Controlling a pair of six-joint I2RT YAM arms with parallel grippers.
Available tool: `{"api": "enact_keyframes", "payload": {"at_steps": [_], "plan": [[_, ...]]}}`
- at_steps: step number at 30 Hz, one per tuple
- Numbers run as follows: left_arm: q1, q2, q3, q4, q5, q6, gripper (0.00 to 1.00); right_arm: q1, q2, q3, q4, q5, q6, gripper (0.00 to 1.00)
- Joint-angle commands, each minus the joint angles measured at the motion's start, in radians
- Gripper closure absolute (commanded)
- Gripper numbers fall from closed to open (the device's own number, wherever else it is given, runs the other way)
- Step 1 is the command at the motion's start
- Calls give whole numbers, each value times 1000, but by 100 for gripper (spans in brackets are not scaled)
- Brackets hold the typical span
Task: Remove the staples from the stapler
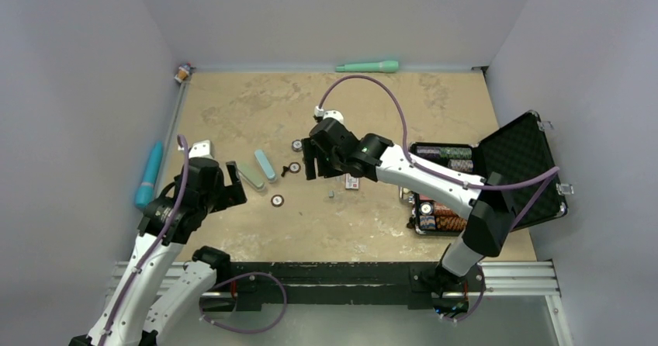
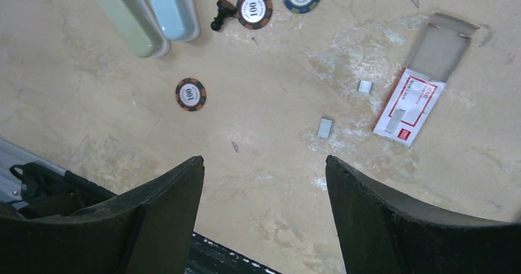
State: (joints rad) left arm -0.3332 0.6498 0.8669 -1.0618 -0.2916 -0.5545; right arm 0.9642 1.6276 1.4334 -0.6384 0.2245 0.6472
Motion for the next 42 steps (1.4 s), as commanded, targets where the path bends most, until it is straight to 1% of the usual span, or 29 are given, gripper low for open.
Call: {"api": "enact_keyframes", "payload": {"at_steps": [1,3,8,12,15,19,24,28,35,42], "plan": [[-8,37,-2,43,5,34,0,4,-2,4,-41,80,27,23],[-10,42,0,45,14,37,0,3,12,-15,-50,65,23,23],[-11,33,-2,48,19,38,0,-8,14,-129,-16,17,4,24],[-10,34,-1,48,19,38,0,-10,32,-162,23,-17,-10,27],[-10,28,-2,46,16,36,0,-16,73,-160,48,-28,-15,30],[-8,38,2,42,15,36,0,-24,142,-139,77,-40,-21,39],[-5,39,5,36,9,33,0,-55,227,-94,77,-23,-15,45],[-3,37,4,37,11,34,0,-80,256,-80,80,-25,-16,49],[1,34,8,34,14,35,0,-83,286,-63,88,-55,-32,57],[-1,36,14,31,11,36,1,-81,299,-57,88,-75,-34,59]]}}
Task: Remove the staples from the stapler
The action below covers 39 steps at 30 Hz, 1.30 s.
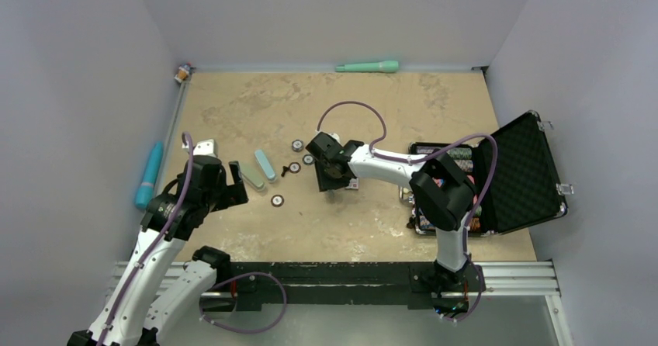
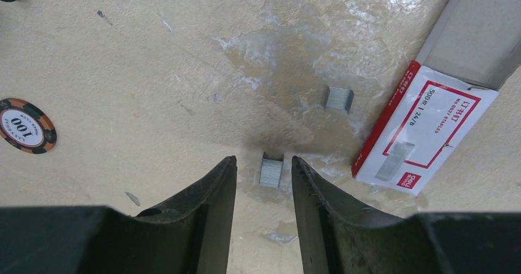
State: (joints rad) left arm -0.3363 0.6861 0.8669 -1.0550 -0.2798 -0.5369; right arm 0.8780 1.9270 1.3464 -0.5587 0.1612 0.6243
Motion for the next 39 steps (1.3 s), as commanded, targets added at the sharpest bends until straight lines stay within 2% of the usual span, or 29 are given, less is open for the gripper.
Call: {"api": "enact_keyframes", "payload": {"at_steps": [1,20,39], "plan": [[2,2,14,23,2,18,1,6,0,26,6,-10,-10,59],[0,-5,16,24,7,17,2,15,30,27,-42,5,9,63],[-1,-11,13,26,13,15,2,32,82,55,-75,24,4,74]]}}
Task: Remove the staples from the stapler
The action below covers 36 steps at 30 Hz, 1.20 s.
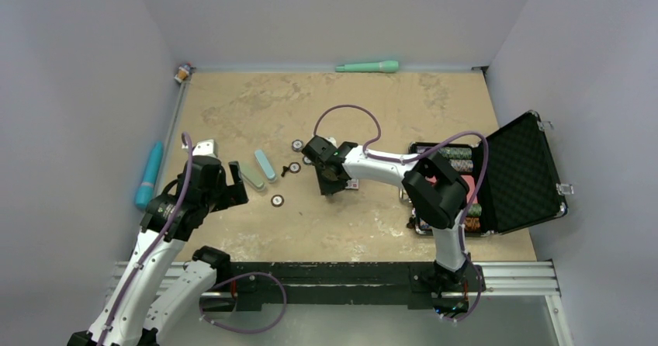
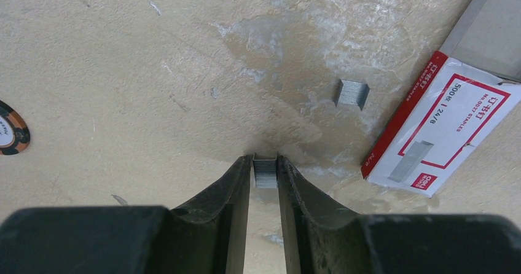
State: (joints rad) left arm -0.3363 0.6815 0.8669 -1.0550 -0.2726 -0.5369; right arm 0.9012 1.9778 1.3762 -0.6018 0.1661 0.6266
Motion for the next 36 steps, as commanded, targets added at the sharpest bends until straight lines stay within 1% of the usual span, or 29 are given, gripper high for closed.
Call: {"api": "enact_keyframes", "payload": {"at_steps": [1,9,13,22,27,30,32,36], "plan": [[0,-8,13,26,6,15,2,10,30,27,-36,23,2,74],[-6,-10,12,27,7,15,3,16,28,38,-61,40,0,81],[-7,-11,12,26,9,14,3,18,0,59,-71,36,-3,81],[-9,-16,12,24,3,12,3,21,-90,172,-144,16,-3,82],[-9,-25,12,24,-1,14,2,16,-111,257,-205,66,-17,82],[-9,-27,15,22,4,9,2,-9,-119,277,-222,84,-34,82],[-9,-34,19,11,-14,-2,0,-39,-126,276,-221,83,-45,82],[-10,-42,13,0,-24,-36,0,-99,-138,277,-221,100,-85,83]]}}
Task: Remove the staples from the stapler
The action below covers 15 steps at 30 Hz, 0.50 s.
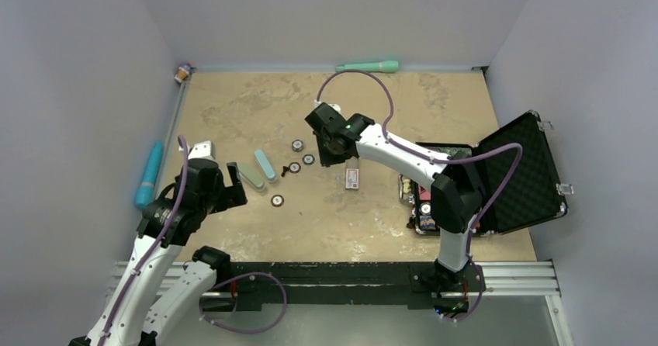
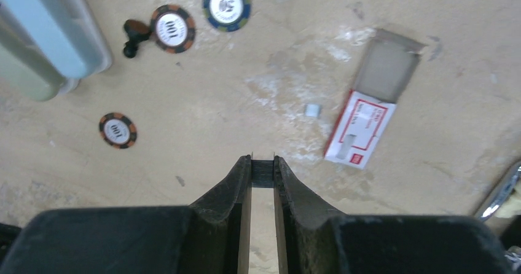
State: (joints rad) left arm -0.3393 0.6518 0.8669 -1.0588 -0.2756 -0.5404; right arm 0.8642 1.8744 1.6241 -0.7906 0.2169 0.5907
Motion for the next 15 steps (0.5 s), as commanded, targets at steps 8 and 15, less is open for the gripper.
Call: {"api": "enact_keyframes", "payload": {"at_steps": [8,15], "plan": [[-12,-26,-2,-35,-9,-96,0,-162,-13,-19,0,71,-90,83],[-12,13,3,-22,27,-73,0,-193,57,-17,27,78,-134,83]]}}
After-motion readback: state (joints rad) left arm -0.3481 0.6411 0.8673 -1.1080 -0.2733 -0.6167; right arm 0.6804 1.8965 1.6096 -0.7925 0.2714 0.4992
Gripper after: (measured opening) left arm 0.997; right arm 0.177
